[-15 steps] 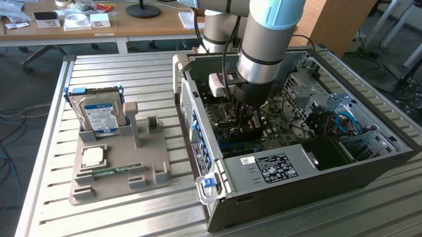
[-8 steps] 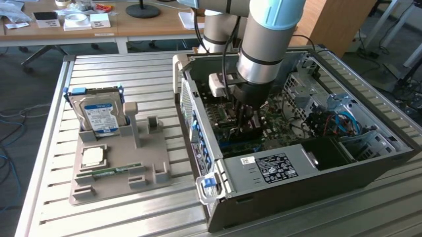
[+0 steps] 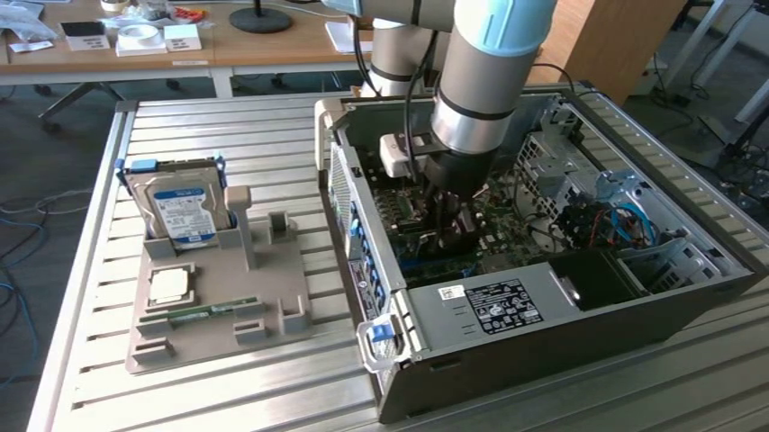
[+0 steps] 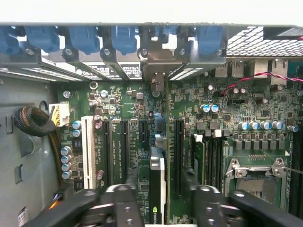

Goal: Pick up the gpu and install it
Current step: 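Insert the gpu into the slot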

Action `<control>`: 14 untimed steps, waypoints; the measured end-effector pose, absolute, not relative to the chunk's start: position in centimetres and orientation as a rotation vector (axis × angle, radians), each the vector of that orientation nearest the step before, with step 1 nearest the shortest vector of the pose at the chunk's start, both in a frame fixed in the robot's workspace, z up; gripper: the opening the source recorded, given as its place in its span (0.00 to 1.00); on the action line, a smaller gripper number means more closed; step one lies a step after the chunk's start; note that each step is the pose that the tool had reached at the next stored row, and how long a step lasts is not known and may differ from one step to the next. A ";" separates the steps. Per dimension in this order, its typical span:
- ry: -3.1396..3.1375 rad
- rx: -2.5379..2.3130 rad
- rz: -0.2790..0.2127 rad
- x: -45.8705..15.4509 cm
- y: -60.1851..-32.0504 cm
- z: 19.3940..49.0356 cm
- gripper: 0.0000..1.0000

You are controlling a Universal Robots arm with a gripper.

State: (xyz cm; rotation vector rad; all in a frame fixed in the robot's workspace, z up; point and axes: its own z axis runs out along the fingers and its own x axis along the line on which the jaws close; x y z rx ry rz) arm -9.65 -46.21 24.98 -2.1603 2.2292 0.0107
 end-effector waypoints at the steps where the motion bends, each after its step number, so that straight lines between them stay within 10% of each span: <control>1: 2.229 -2.160 0.011 -9.6 -46.2 25.0 0.51; 14: 2.229 -2.160 0.011 -9.6 -46.2 25.6 0.57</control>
